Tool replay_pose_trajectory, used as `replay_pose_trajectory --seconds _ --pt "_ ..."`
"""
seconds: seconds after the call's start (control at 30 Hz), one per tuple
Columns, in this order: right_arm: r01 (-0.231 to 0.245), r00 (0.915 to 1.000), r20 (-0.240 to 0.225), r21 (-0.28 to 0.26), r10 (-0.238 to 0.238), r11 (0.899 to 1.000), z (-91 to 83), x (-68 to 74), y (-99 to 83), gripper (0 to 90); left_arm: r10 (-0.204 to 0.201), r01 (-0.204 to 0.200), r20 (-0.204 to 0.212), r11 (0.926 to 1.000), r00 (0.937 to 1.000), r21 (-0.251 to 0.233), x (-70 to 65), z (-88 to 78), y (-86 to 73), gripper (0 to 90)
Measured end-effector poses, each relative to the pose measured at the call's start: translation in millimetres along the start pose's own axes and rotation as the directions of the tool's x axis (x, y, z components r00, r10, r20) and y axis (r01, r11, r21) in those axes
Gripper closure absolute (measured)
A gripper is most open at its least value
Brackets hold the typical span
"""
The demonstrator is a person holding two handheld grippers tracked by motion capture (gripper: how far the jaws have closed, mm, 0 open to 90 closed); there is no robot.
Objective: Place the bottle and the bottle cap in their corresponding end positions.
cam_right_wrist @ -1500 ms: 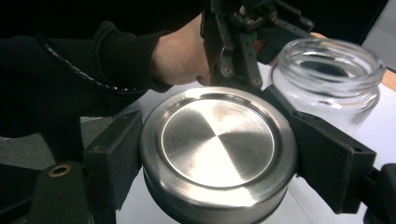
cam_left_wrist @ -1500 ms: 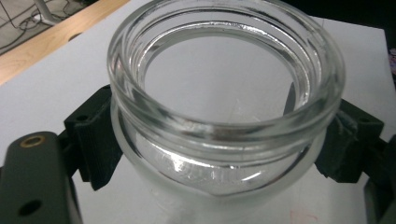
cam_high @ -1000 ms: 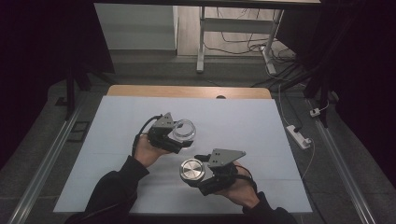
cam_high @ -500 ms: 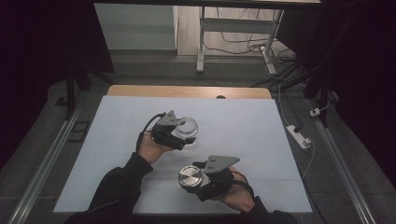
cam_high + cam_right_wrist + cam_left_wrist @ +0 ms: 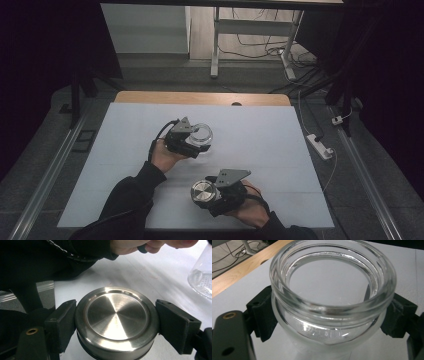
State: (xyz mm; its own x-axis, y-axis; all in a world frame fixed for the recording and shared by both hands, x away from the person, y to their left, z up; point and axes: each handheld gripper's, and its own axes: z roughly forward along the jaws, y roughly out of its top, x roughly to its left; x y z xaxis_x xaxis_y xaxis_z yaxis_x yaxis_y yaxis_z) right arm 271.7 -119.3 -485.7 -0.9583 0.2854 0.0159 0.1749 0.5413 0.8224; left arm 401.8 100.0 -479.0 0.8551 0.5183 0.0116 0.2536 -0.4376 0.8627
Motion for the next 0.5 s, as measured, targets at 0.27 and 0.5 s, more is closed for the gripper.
replay_pose_trajectory --seconds 0.27,0.5 --pt "-0.003 1.0000 0.005 0.038 0.003 0.999 9.9 -0.7 -7.4 20.0 -0.016 0.016 -0.016 0.9998 0.9998 0.008 5.9 4.8 -6.4 15.7" --pt "-0.012 0.9997 0.023 0.066 0.011 0.998 18.2 -4.8 -13.3 20.0 -0.021 0.022 -0.022 0.9995 0.9995 0.022 8.8 10.5 -12.0 15.7"
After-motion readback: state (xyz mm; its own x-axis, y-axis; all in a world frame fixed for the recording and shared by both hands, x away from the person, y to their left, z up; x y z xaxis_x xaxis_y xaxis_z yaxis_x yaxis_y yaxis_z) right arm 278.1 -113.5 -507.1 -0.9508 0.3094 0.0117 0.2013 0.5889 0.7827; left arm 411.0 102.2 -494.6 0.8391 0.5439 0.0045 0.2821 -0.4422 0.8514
